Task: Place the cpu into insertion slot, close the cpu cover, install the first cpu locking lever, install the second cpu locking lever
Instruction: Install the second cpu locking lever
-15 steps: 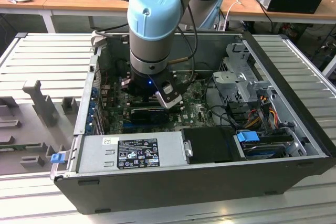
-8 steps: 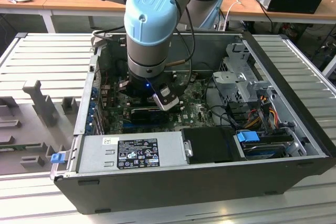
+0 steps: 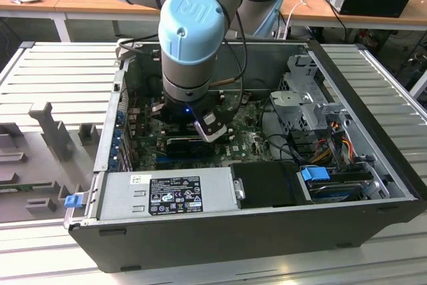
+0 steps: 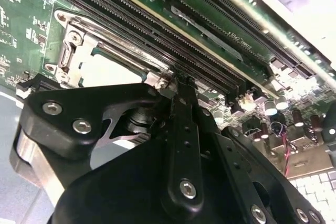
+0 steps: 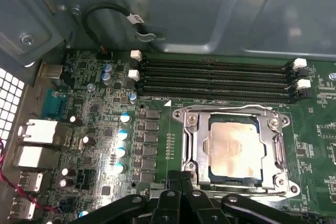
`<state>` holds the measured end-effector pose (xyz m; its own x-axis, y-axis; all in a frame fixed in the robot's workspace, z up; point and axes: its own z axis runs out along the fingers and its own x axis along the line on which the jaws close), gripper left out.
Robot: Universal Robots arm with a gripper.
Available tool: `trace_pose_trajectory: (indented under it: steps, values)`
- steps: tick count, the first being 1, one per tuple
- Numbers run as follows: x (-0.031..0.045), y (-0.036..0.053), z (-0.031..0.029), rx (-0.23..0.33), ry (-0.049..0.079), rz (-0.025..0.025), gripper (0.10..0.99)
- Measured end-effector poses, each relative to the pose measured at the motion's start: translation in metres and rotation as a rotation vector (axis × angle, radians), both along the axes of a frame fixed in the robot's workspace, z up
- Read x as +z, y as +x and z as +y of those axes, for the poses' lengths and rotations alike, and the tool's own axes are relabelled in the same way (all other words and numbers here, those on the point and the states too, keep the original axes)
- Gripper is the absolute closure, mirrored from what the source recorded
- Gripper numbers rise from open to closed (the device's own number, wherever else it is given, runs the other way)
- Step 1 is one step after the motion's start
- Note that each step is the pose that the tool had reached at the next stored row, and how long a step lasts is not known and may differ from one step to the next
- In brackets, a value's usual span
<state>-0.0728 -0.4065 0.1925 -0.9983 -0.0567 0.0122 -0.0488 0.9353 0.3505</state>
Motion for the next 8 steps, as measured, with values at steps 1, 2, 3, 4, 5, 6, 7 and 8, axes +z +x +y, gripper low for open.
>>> trace_pose_trajectory:
  steps: [1, 2, 3, 4, 5, 6, 7, 8]
  values:
    - [0.0, -0.0002, 0.0, 0.0, 0.001, 0.0001, 0.98]
    - [0.0014, -0.0002, 0.0001, 0.0, 0.004, -0.0001, 0.98]
    - [0.0086, -0.0003, 0.0, 0.0, 0.005, -0.0001, 0.98]
    - [0.0141, -0.0003, 0.0, 0.0, 0.005, 0.0002, 0.98]
    - [0.0176, -0.0004, 0.0, 0.0, 0.005, 0.0003, 0.98]
    - [0.0218, -0.0003, 0.0, 0.0, 0.005, 0.0002, 0.98]
    - [0.0262, -0.0003, 0.0, 0.0, 0.005, 0.0003, 0.98]
    - [0.0299, -0.0003, 0.0, 0.0, 0.005, 0.0003, 0.98]
